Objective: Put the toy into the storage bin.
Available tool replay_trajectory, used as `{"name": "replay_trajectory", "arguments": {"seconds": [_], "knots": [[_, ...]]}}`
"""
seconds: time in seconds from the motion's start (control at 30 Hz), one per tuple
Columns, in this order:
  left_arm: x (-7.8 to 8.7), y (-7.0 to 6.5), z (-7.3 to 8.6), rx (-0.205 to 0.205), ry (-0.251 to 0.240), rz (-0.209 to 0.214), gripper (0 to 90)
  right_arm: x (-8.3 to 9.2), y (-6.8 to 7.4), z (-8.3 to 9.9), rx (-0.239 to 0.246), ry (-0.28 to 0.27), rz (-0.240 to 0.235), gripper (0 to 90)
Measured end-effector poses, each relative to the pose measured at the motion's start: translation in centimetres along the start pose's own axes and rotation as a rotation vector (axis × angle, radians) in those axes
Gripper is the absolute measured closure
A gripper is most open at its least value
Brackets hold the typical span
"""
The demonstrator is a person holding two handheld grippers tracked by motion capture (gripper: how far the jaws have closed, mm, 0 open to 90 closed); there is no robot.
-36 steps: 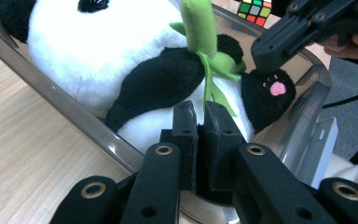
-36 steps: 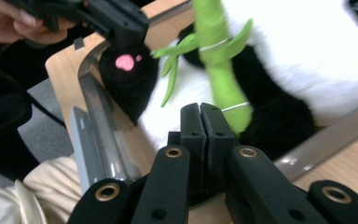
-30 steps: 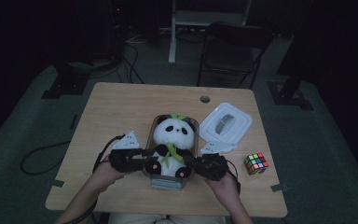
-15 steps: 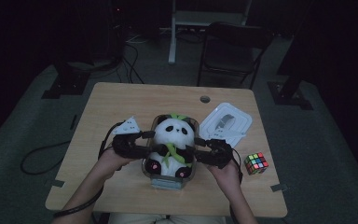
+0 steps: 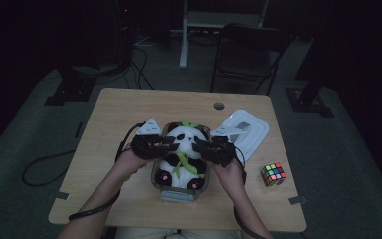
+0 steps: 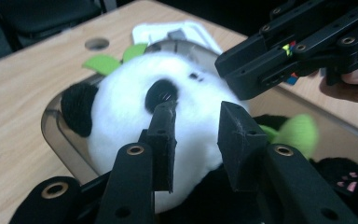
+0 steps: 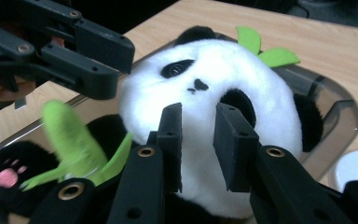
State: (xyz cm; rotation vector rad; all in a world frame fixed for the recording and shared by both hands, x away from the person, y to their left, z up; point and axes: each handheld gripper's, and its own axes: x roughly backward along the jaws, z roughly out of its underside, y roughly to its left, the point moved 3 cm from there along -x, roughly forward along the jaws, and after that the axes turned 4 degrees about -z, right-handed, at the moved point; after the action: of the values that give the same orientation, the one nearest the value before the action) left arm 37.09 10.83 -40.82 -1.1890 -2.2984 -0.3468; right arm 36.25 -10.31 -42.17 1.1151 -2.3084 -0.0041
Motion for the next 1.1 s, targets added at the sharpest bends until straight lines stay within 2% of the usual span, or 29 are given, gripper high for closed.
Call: {"name": "replay_trajectory", "arguments": {"seconds": [0.1, 0.17, 0.23, 0.27, 0.3, 0.37, 0.67, 0.73, 0.8, 0.87, 1.0, 1.1], "knots": [[-0.5, 0.3, 0.1, 0.008, 0.013, 0.002, 71.1, -0.4, -0.3, -0.2, 0.003, 0.018, -0.003, 72.1], [-0.7, 0.4, 0.1, 0.014, 0.02, -0.002, 71.3, -0.4, -0.2, -0.4, 0.02, 0.019, -0.009, 80.4], [-1.0, 0.5, 0.2, 0.013, 0.035, -0.008, 73.8, -0.7, 0.0, -0.4, 0.053, 0.043, 0.015, 83.5], [-1.0, 0.5, 0.2, 0.013, 0.035, -0.008, 74.0, -0.7, 0.0, -0.4, 0.053, 0.043, 0.015, 83.5], [-1.5, 0.6, 0.3, 0.016, 0.057, -0.013, 74.0, -0.9, 0.0, -0.5, 0.052, 0.055, 0.026, 84.0], [-1.9, 0.7, 0.4, 0.021, 0.071, -0.018, 75.8, -1.6, 0.1, -0.5, 0.068, 0.1, 0.061, 84.9], [-3.1, 1.0, 1.0, 0.025, 0.124, -0.029, 77.9, -2.8, -0.7, 0.1, 0.001, 0.152, 0.065, 85.3], [-3.3, 1.1, 1.2, 0.038, 0.125, -0.022, 78.6, -2.8, -0.9, 0.2, -0.02, 0.148, 0.055, 85.3], [-3.2, 1.3, 1.2, 0.051, 0.123, -0.015, 78.7, -2.9, -0.9, 0.1, -0.017, 0.152, 0.057, 85.3], [-3.1, 1.2, 1.1, 0.047, 0.116, -0.016, 78.5, -2.8, -0.8, 0.1, -0.012, 0.153, 0.058, 85.0], [-2.0, 1.1, 0.8, 0.058, 0.089, -0.017, 73.1, -2.0, -0.9, 0.0, -0.02, 0.127, 0.039, 83.8], [-1.1, 1.1, 0.7, 0.07, 0.066, -0.008, 73.0, -1.2, -0.7, -0.1, -0.018, 0.109, 0.032, 81.7]]}}
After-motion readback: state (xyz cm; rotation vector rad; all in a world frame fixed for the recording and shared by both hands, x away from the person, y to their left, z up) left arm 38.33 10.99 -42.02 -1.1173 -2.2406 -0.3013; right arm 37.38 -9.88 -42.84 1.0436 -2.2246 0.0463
